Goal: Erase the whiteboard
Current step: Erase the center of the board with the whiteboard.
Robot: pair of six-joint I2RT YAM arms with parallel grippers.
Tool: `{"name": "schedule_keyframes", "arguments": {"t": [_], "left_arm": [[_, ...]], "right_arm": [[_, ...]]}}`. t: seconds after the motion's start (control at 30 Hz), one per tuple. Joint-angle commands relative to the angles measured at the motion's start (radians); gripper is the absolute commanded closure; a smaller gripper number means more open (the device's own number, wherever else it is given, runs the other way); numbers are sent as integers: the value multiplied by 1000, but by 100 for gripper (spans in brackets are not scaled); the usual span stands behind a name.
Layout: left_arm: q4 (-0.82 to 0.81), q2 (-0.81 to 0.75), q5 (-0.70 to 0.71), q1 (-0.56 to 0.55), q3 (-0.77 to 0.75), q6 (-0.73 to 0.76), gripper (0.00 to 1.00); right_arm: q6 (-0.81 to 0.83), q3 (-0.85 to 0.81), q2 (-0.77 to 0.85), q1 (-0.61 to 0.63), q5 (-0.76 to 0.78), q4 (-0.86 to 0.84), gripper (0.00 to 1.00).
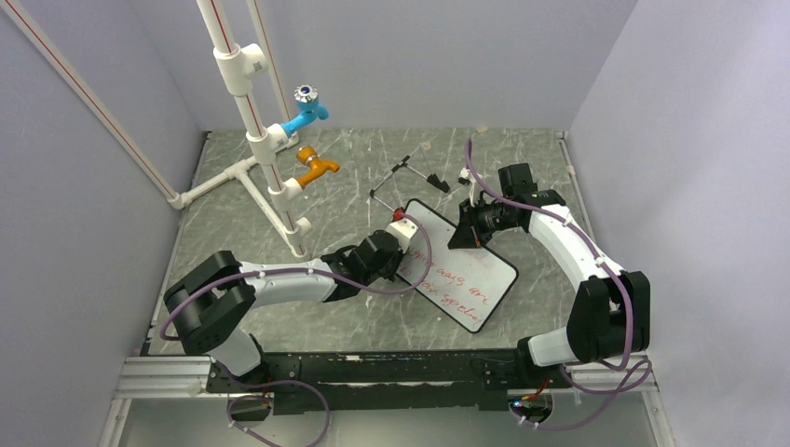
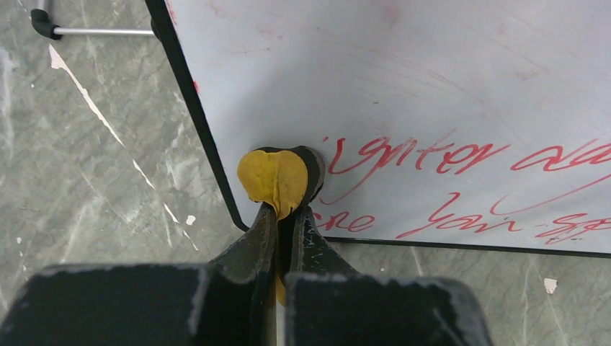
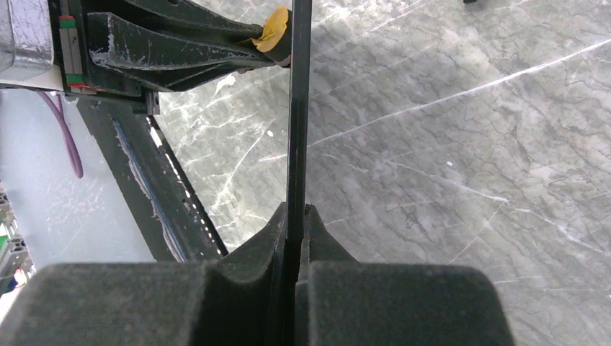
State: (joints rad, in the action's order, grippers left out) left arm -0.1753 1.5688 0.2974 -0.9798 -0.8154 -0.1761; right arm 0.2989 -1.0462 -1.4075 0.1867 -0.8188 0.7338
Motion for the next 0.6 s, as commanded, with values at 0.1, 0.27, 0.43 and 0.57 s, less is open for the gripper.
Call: {"name": "schedule_keyframes", "arguments": {"t": [0.1,0.27,0.43,0.57], "left_arm": [[-131,-39,67,34,-39,43,100],[-176,-67,44,41,12,37,100],[-193,-59,17,40,55,16,100],[-227,-42,-13,28,107,-15,100]], "right_arm": [[148,17,-10,28,-57,-20,100],[148,17,-10,28,-54,-21,100],[148,18,-10,28,-54,-22,100],[149,18,-10,28,-55,-20,100]]}}
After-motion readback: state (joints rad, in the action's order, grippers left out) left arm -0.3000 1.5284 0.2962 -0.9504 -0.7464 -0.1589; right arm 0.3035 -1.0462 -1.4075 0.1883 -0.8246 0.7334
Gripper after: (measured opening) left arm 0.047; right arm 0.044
